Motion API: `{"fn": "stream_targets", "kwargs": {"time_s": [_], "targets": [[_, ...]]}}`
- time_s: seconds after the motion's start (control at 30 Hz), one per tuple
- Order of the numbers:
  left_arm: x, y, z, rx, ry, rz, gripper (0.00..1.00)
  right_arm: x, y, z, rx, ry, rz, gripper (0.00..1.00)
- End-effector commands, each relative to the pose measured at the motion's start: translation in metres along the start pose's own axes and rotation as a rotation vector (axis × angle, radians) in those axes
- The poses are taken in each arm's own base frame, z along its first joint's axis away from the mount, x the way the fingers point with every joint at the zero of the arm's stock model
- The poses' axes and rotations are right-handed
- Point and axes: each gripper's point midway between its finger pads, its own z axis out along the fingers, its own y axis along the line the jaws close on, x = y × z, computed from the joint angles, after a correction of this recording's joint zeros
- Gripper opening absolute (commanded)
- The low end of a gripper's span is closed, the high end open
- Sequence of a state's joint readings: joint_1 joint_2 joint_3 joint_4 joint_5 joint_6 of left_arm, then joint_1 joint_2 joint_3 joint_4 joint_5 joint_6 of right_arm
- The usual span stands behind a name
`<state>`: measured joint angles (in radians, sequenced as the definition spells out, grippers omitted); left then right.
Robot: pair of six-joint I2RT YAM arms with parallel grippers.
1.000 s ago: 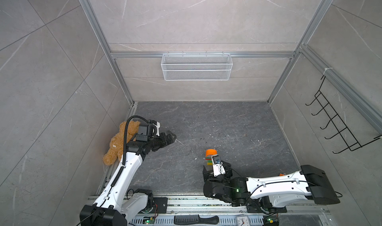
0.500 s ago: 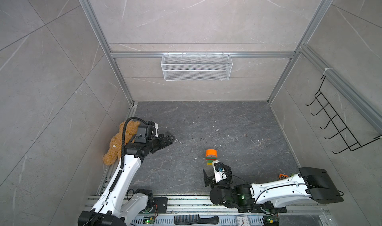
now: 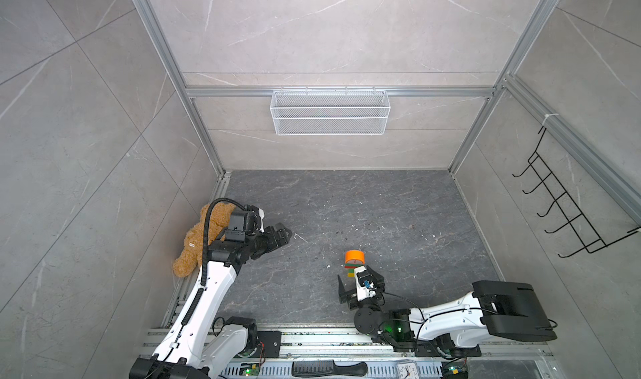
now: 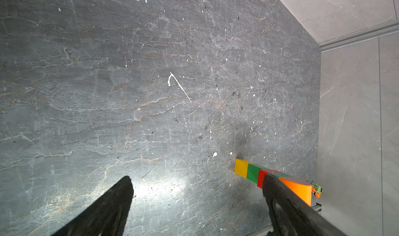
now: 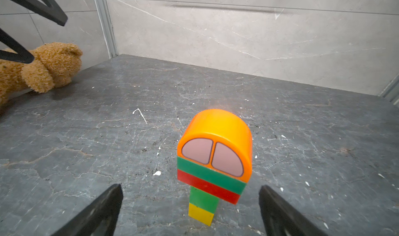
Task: Assemble an ice cream with lego
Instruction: Adjust the lego brick at the center of the board.
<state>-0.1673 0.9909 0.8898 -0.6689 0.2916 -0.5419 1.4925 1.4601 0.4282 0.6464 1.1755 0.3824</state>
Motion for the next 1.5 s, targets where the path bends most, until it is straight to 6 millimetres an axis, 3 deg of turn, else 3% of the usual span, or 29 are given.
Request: {"fn": "stream_targets", "kwargs": {"time_s": [0.0,0.87,1.3,1.47], "targets": [[-0.007,-0.005,-0.006,0.008,-0.016,0.029,0.96,-0.013,-0.006,0.009,0.053,-0.035,0.038,1.00],[-0.009,-0.005,-0.011,-0.003,-0.032,0.038,0.97,-0.002,-0.013,0.043,0.051,0.029,0.049,0.97],[-0.009,-0.004,-0.010,-0.007,-0.029,0.042,0.96,-0.002,-0.012,0.050,0.054,0.030,0.038,0.84],[-0.009,-0.003,-0.010,-0.009,-0.028,0.044,0.96,-0.002,-0.010,0.052,0.045,0.036,0.032,0.71]]}}
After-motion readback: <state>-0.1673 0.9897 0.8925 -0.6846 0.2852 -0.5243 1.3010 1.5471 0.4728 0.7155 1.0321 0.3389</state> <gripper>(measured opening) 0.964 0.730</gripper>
